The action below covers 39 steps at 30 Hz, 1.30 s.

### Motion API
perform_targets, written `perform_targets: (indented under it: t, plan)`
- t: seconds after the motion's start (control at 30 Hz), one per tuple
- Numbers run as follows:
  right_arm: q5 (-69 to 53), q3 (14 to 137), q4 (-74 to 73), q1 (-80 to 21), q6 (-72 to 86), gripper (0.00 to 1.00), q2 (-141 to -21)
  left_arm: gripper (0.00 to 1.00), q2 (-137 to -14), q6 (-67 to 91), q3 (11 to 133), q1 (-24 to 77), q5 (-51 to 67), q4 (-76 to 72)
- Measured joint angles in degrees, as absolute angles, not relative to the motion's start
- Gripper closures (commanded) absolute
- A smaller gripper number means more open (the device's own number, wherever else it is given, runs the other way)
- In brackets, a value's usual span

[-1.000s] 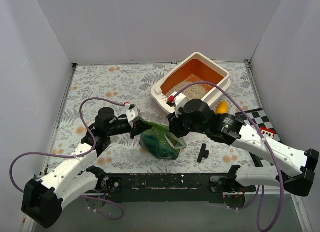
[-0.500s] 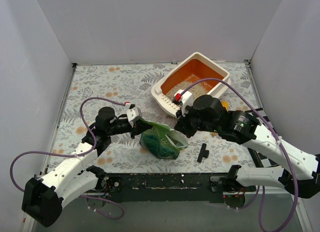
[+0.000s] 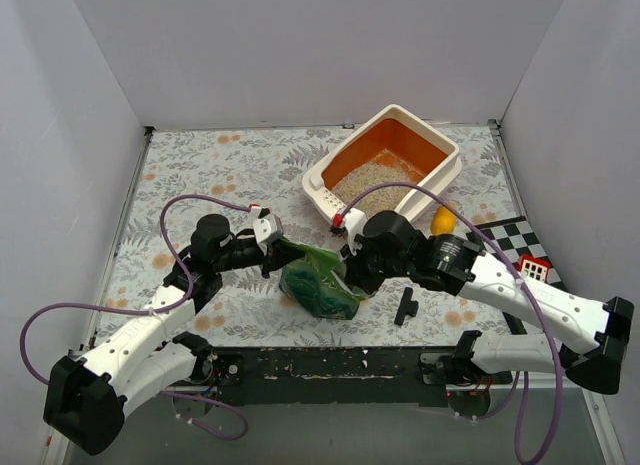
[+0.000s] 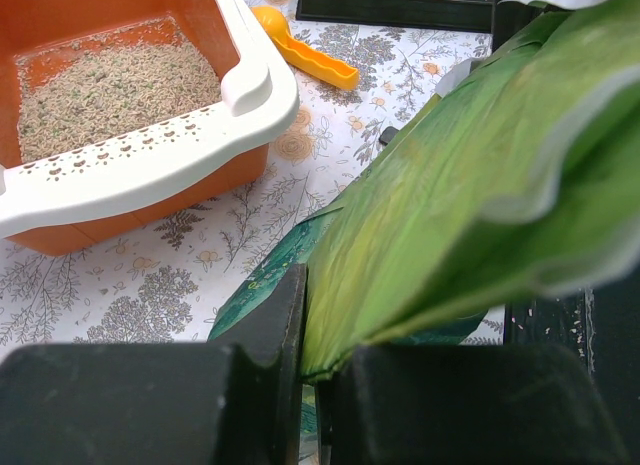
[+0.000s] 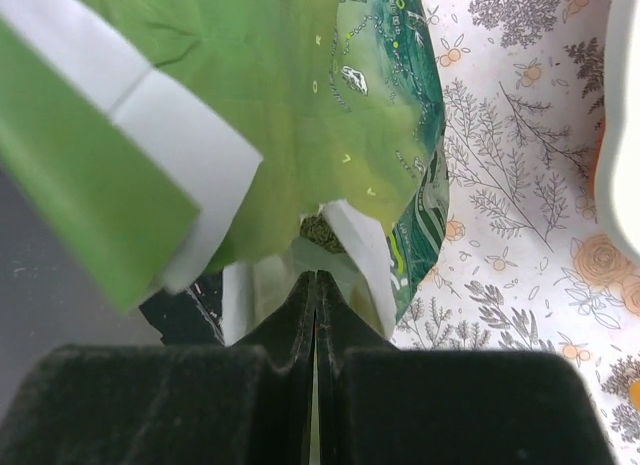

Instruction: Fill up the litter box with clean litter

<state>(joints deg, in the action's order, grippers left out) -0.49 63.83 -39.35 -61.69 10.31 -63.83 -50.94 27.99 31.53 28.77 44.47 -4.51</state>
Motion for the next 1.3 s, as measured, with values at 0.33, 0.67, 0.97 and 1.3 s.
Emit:
perform_targets:
  t: [0.33, 0.67, 0.97, 1.3]
  plan:
    - [-1.67, 59.96, -31.53, -61.78, 10.59, 0.99, -68.23, 0.92, -50.89, 28.34, 31.53, 28.77, 43.77, -4.32]
    - [-0.3, 59.64, -27.99, -61.76, 11.66, 0.1, -68.25, 0.4, -49.78, 30.33, 34.59, 29.36, 43.31, -3.22]
    - [1.48, 65.21, -33.71, -61.78, 11.62, 0.1, -67.42, 0.32, -46.24, 32.49, 36.45, 29.36, 41.89, -1.85]
    - [10.98, 78.48, -42.76, -61.69, 12.29, 0.05, -61.52, 0.02, -45.17, 33.34, 42.33, 29.36, 40.05, 6.17]
